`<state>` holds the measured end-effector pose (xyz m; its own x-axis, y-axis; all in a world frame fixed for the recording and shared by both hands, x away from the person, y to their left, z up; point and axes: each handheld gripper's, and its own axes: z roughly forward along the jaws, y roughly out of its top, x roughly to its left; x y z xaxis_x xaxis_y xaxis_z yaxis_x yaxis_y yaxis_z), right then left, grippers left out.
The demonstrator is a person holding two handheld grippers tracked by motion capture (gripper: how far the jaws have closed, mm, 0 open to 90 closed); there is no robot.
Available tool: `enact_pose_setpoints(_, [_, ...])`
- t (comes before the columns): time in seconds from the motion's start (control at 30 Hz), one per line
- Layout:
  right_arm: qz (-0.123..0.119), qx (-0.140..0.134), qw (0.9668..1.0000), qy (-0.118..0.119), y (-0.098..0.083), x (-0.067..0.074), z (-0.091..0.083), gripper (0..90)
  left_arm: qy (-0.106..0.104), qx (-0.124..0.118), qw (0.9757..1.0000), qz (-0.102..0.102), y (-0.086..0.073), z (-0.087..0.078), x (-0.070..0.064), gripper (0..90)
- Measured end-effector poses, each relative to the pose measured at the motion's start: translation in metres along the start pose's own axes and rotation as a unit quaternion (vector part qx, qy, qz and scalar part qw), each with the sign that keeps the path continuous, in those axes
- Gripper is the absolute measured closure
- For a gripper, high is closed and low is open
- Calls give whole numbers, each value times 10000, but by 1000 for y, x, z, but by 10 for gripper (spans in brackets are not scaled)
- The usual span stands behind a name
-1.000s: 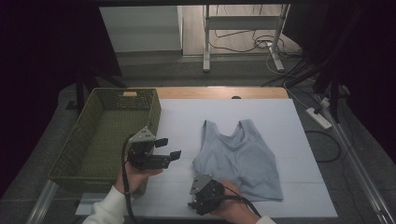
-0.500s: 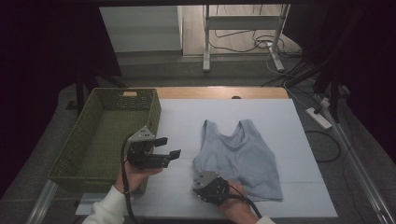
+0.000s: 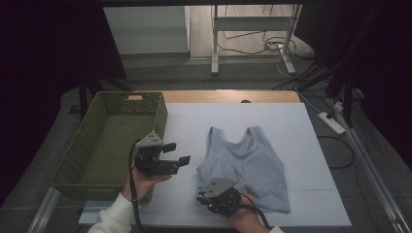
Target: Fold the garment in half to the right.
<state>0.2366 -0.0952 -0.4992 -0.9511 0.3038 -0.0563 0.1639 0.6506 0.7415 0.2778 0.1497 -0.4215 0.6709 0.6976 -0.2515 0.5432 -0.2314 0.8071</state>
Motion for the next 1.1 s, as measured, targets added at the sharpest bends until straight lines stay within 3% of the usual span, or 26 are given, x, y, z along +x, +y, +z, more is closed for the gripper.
enact_pose_setpoints(0.23, [2, -38, 10000, 50, -2, 1, -4, 804, 108, 95, 9999, -85, 8, 19, -6, 215])
enact_pose_setpoints(0.43, [-21, -64, 9999, 95, -2, 1, -4, 804, 54, 223, 9996, -152, 15, 39, -5, 214])
enact_pose_setpoints(0.77, [-14, -118, 9998, 166, -1, 1, -6, 804, -31, 390, 9988, -294, 22, 73, 6, 231])
enact_pose_setpoints(1.1, [-63, -157, 9997, 188, 0, 3, -8, 804, -70, 584, 9971, -479, 23, 108, 27, 243])
